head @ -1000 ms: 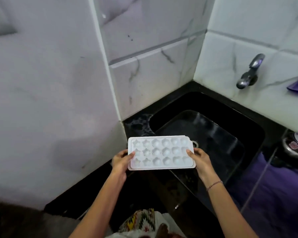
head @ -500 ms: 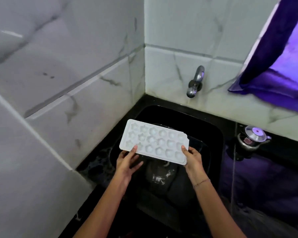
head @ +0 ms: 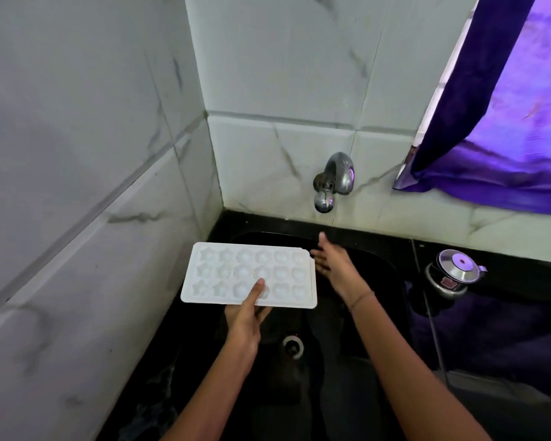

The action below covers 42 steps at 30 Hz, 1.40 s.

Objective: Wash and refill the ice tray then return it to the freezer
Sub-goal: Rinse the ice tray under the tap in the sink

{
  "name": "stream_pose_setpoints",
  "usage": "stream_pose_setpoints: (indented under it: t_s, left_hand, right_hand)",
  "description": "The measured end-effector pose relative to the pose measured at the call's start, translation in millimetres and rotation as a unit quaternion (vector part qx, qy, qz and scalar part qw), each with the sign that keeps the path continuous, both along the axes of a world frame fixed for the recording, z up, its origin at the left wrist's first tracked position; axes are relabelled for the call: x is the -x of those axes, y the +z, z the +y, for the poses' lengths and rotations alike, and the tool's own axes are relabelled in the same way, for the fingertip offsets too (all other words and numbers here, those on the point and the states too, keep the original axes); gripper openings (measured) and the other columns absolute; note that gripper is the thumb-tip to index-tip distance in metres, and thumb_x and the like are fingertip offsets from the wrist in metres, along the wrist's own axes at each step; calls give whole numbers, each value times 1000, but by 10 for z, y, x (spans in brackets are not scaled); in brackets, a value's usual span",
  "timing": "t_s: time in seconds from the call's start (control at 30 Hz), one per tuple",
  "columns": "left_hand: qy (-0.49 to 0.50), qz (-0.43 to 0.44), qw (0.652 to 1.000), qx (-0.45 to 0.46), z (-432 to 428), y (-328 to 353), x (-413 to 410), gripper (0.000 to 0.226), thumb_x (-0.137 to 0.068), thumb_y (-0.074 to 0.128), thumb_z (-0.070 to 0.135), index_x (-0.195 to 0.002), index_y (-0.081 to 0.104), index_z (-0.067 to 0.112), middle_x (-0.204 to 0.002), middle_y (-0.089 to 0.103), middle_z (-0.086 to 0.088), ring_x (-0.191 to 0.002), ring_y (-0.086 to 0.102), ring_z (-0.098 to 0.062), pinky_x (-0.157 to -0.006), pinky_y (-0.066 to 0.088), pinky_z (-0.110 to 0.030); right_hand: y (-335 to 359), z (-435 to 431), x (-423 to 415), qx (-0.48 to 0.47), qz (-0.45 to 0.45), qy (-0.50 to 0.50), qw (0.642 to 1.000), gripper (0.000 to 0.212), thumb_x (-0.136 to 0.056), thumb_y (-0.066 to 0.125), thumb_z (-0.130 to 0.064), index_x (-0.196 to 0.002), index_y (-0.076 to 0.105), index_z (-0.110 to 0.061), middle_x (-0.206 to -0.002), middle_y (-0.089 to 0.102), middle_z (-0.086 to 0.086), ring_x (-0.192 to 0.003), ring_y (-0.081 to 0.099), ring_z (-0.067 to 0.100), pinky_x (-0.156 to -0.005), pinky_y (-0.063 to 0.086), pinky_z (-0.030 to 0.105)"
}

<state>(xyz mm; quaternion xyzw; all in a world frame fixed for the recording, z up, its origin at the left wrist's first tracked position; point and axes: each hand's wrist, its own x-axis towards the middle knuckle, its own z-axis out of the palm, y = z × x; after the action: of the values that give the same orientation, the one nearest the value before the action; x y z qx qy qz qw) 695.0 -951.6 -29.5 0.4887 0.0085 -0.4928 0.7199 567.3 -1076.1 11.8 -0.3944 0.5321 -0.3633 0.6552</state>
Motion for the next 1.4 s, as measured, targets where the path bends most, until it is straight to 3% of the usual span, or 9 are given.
stream_pose_setpoints:
  t_s: [0.07, 0.1, 0.17, 0.33, 0.67, 0.87, 1.07, 1.23, 1.4]
  left_hand:
    - [-10, -4, 1000, -6, -99, -5, -26, 51, -73, 76, 6, -119, 57, 17, -115, 67, -4, -102, 66, -23, -72, 57, -39]
    - [-18, -5, 1000, -7, -146, -14, -30, 48, -73, 75, 6, -116, 58, 19, -112, 68, -2, -100, 66, -21, -70, 58, -37]
    - [-33, -8, 999, -5, -213, -25, -25, 41, -74, 74, 5, -108, 61, 24, -106, 70, 2, -95, 68, -17, -63, 59, -34]
    - [-61, 3, 998, -15, -330, -70, -17, 47, -70, 77, 6, -113, 61, 19, -106, 71, -1, -96, 68, -20, -66, 59, -35]
    - [-92, 4, 995, -30, -445, -130, 118, 45, -71, 78, 7, -110, 61, 20, -100, 72, 2, -89, 70, -15, -66, 59, -35]
    - [-91, 5, 995, -34, -430, -140, 166, 43, -70, 78, 7, -107, 62, 22, -95, 73, 5, -89, 70, -14, -69, 58, -37]
    - [-85, -7, 996, -35, -380, -165, 165, 50, -70, 78, 8, -116, 60, 17, -103, 72, 1, -92, 70, -16, -67, 59, -35]
    - [-78, -15, 995, -53, -306, -266, 164, 52, -72, 77, 8, -121, 58, 12, -111, 69, -6, -98, 67, -21, -69, 59, -36]
    - [-69, -9, 995, -71, -299, -315, 221, 51, -73, 77, 6, -120, 58, 12, -112, 68, -5, -97, 67, -21, -64, 58, -33]
  right_hand:
    - [133, -415, -88, 11, 1, -39, 999, 59, -97, 44, -42, -129, 43, 7, -98, 38, 6, -98, 54, 26, -106, 41, 44]
    - [191, -610, -138, 9, -5, -52, 999, 59, -97, 42, -43, -130, 43, 6, -128, 48, 31, -96, 54, 28, -108, 37, 45]
    - [280, -907, -242, -1, -49, -63, 997, 45, -98, 41, -41, -123, 49, -4, -82, 47, 5, -74, 46, 17, -98, 45, 34]
    - [274, -1254, -361, -17, -104, -79, 991, 43, -98, 48, -25, -133, 43, -2, -99, 47, 6, -86, 49, 17, -99, 46, 38]
    - [163, -1354, -454, 19, 24, -94, 995, 40, -98, 47, -32, -125, 48, -2, -88, 47, 6, -65, 46, 12, -58, 49, 21]
    - [186, -1295, -490, 46, 95, -120, 987, 45, -97, 49, -32, -128, 48, 1, -96, 49, 7, -91, 61, 26, -40, 41, 11]
    - [117, -1047, -242, 69, 156, -59, 984, 58, -96, 46, -42, -131, 43, 4, -105, 49, 12, -93, 55, 26, -89, 52, 36]
    - [-297, -623, 225, -18, 164, -38, 986, 30, -99, 45, -33, -88, 57, -7, -74, 52, 7, -59, 47, 15, -69, 44, 29]
    - [-529, -180, 463, -20, 164, -69, 984, 22, -98, 49, -18, -106, 60, 0, -75, 56, 5, -66, 54, 13, -71, 50, 27]
